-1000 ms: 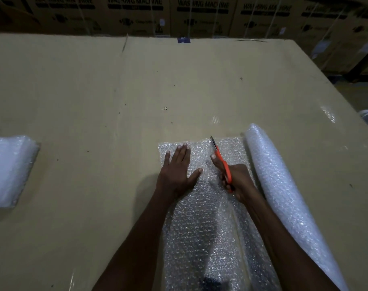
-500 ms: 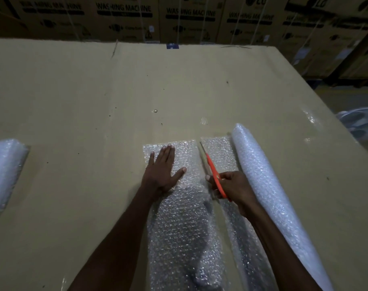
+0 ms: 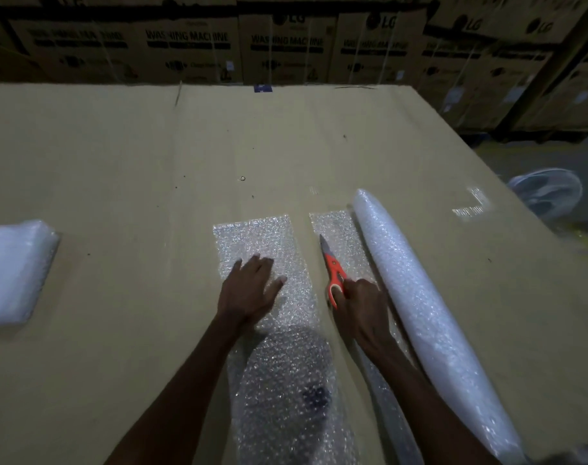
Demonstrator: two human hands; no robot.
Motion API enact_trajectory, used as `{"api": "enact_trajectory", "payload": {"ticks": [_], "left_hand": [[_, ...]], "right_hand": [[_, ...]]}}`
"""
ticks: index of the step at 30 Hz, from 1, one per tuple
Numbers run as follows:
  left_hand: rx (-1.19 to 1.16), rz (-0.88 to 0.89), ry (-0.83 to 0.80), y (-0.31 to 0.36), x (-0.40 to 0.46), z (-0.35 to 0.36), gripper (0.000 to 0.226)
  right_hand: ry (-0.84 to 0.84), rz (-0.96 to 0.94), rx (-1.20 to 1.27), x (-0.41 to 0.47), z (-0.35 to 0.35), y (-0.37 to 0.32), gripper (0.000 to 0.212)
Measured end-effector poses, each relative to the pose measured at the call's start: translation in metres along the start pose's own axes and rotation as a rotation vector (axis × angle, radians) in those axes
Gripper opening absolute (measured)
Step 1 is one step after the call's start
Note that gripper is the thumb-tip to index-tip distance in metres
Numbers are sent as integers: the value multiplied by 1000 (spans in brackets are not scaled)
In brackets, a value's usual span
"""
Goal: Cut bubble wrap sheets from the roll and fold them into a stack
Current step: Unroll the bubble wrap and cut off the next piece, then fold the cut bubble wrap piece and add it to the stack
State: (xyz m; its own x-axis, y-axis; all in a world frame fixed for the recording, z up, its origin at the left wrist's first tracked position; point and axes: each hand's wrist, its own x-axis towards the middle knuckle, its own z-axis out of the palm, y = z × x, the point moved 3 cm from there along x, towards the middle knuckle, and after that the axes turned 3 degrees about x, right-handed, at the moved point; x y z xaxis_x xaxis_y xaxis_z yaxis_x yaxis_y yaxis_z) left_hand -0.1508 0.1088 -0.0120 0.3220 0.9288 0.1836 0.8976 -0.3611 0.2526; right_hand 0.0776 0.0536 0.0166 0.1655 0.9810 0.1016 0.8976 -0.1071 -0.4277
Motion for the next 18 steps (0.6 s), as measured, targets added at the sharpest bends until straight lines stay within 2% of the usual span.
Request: {"api": "enact_trajectory", "payload": {"ticks": [3, 6, 8, 14, 18], "left_hand": [[-42, 65, -9, 18, -40, 17, 64], [-39, 81, 96, 37, -79, 25, 56], [-29, 71, 116, 49, -101, 26, 59], [20, -72, -140, 48, -144, 31, 74], [54, -75, -188, 42, -155, 35, 71]], "right_hand": [[-17, 7, -24, -8, 5, -3, 31], [-71, 13, -68, -13, 6, -7, 30], [-77, -9, -95, -19, 8, -6, 26], [101, -260, 19, -49, 8, -6, 3], [110, -505, 86, -84, 27, -22, 13]]}}
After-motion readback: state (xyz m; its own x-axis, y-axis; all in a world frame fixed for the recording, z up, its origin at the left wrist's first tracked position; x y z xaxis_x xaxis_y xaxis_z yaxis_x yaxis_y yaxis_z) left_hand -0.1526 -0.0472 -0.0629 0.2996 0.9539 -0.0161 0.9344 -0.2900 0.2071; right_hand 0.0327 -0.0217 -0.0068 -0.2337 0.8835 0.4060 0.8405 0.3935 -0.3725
